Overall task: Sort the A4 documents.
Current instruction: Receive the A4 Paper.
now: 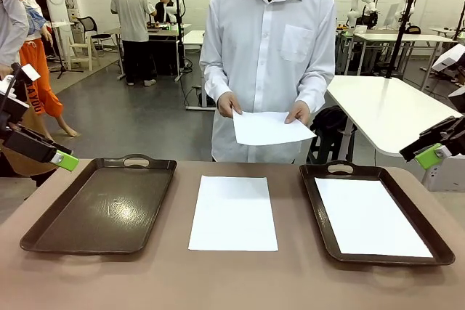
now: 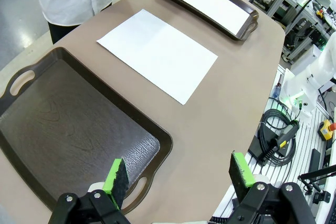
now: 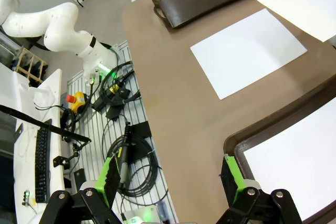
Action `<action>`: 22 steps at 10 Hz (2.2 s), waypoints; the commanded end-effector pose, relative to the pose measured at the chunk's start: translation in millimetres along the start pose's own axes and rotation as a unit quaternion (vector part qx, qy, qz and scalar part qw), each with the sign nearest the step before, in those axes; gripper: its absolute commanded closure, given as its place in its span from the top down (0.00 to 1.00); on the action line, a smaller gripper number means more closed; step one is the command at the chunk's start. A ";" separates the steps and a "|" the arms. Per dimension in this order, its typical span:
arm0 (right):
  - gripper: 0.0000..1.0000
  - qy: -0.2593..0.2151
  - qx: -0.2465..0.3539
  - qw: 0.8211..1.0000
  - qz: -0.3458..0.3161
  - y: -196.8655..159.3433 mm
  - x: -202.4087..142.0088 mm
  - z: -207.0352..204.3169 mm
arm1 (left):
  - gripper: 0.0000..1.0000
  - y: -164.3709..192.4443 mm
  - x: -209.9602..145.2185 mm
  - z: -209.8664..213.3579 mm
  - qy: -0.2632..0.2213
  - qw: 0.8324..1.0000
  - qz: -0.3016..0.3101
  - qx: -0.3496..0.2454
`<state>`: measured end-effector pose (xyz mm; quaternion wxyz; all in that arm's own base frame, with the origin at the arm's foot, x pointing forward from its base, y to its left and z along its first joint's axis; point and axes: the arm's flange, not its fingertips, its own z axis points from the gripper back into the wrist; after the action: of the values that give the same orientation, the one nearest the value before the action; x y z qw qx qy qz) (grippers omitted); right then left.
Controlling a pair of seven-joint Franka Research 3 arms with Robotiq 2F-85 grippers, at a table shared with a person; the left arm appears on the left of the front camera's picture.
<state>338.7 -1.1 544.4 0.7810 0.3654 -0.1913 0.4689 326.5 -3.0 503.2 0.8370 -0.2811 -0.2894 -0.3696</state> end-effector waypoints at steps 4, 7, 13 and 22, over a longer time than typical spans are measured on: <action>1.00 -0.001 0.000 1.000 0.002 0.6 0.8 -0.2 | 1.00 2.4 -0.3 0.6 -0.008 1.000 -0.009 -0.008; 1.00 -0.001 0.000 1.000 0.002 0.6 0.8 -0.2 | 1.00 2.4 -0.3 0.6 -0.008 1.000 -0.009 -0.008; 1.00 -0.001 0.000 1.000 0.002 0.6 0.8 -0.2 | 1.00 2.4 -0.3 0.6 -0.008 1.000 -0.009 -0.008; 1.00 -0.001 0.000 1.000 0.002 0.6 0.8 -0.2 | 1.00 2.4 -0.3 0.6 -0.008 1.000 -0.009 -0.008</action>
<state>338.7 -1.1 544.4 0.7810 0.3654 -0.1913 0.4689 326.5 -3.0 503.2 0.8370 -0.2811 -0.2894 -0.3696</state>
